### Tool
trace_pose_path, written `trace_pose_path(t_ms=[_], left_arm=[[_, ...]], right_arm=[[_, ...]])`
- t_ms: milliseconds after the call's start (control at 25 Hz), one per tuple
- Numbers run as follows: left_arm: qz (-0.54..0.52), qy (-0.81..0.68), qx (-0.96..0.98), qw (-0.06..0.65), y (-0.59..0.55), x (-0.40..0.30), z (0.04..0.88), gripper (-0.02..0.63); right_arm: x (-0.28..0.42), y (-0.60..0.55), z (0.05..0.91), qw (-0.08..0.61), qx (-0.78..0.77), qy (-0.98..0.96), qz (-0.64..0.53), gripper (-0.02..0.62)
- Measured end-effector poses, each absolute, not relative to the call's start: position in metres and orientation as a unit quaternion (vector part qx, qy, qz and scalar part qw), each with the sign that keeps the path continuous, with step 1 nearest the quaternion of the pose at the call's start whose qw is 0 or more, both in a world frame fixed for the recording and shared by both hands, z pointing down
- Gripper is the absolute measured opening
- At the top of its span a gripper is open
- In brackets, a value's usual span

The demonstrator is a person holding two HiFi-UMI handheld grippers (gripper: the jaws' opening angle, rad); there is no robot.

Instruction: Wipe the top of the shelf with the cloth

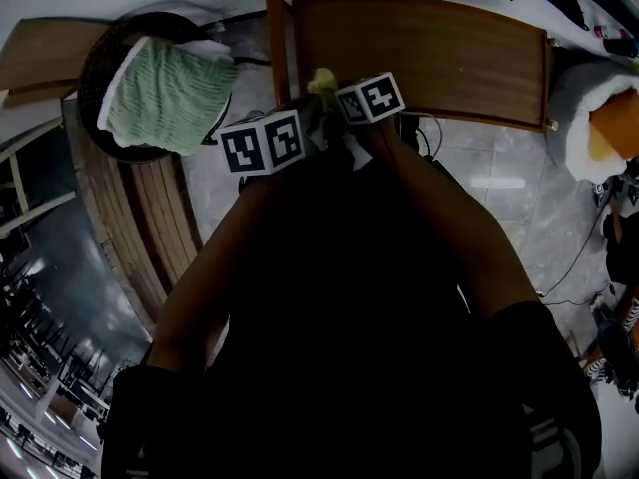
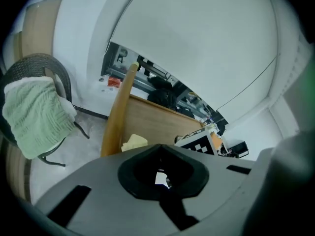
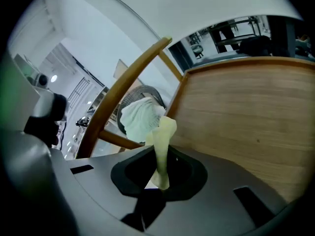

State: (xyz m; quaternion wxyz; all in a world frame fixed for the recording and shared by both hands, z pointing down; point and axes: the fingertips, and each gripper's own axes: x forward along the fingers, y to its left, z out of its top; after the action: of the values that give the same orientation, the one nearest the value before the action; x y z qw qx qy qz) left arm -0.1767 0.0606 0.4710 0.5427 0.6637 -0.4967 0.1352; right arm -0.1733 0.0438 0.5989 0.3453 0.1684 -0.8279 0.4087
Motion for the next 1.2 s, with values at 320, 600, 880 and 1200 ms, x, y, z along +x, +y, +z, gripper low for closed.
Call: trace_pose_path(t_ms=[320,600,880,1200], left_arm=[[0.142,-0.488,0.66,0.554,0.083,-0.209,0.488,0.012],[0.139,-0.481,0.66,0.561,0.079,-0.201,0.493,0.012],[0.151,-0.449,0.67,0.572,0.075,-0.154,0.501,0.012],[0.167,-0.433,0.672,0.577,0.061,-0.085,0.511,0.012]], right_arm=[[-0.203,0.062,0.628,0.443,0.165,-0.81,0.346,0.049],[-0.2,0.06,0.63,0.447,0.157,-0.815,0.333,0.049],[-0.144,0.051,0.63,0.459,0.182,-0.804,0.332,0.049],[-0.056,0.035,0.626,0.451,0.215,-0.788,0.36,0.049]])
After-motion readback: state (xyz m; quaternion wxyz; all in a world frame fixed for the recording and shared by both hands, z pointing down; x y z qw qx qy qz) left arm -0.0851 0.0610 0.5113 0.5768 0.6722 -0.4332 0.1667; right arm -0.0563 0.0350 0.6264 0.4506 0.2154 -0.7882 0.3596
